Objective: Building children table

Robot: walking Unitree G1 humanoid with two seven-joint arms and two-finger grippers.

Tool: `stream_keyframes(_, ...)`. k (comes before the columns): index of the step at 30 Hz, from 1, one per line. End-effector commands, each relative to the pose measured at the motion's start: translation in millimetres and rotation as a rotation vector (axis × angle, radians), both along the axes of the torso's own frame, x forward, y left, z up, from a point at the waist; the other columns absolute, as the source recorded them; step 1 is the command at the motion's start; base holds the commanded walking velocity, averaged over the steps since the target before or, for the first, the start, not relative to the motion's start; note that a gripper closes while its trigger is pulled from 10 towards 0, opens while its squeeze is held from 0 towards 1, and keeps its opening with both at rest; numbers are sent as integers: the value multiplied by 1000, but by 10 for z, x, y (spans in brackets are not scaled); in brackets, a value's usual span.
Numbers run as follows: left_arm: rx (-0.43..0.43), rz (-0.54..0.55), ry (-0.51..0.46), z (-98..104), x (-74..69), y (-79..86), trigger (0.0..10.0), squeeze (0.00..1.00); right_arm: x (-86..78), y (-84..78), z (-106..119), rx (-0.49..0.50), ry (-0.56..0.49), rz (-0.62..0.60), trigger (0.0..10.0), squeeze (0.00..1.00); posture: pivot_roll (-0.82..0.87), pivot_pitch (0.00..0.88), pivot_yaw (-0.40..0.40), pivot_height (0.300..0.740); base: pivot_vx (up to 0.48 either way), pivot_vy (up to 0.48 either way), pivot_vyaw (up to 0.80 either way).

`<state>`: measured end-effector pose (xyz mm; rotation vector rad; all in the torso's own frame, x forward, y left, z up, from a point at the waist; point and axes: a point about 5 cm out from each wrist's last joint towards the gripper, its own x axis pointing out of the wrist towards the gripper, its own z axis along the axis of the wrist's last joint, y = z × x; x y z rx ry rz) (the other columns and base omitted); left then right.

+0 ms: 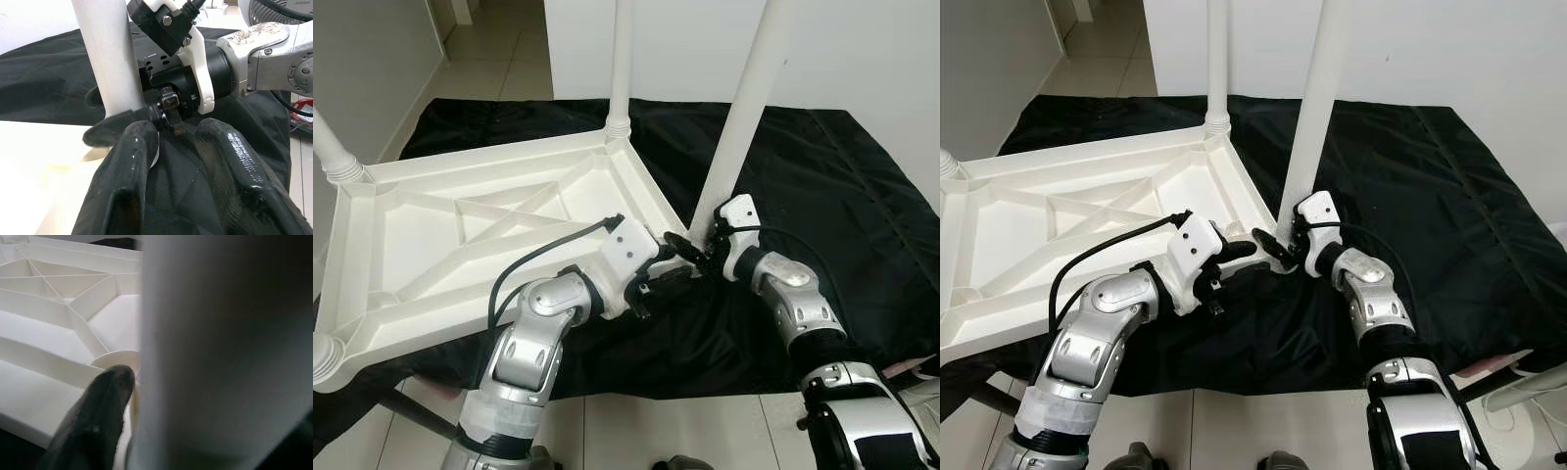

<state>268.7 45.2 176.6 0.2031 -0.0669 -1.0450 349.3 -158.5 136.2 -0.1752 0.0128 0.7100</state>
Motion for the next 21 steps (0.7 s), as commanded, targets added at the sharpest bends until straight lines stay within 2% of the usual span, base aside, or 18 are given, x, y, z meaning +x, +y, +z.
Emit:
stream_keyframes(1,-21,156,-24,26,55,31,10000,0,-46,3,-148,-11,64,27,0,0,-24,0,-17,740,0,0,0)
stream_keyframes(6,-23,154,-21,18,40,23,10000,0,-60,-24,-185,5,73,24,0,0,-28,0,-18,740,0,0,0)
stream_keyframes(7,-22,150,-20,15,37,17,10000,0,-75,-23,-193,31,82,21,9882,0,-29,0,-19,740,0,0,0)
stream_keyframes(16,-23,148,-18,14,37,13,10000,0,-69,-24,-204,62,97,-50,10000,0,-28,0,-22,740,0,0,0)
stream_keyframes(20,-22,148,-15,-1,19,12,10000,0,-94,47,-219,102,107,-205,10000,0,-28,0,-30,740,0,0,0)
stream_keyframes(21,-22,148,-15,-1,19,12,10000,0,-94,47,-219,102,107,-205,10000,0,-28,0,-30,740,0,0,0)
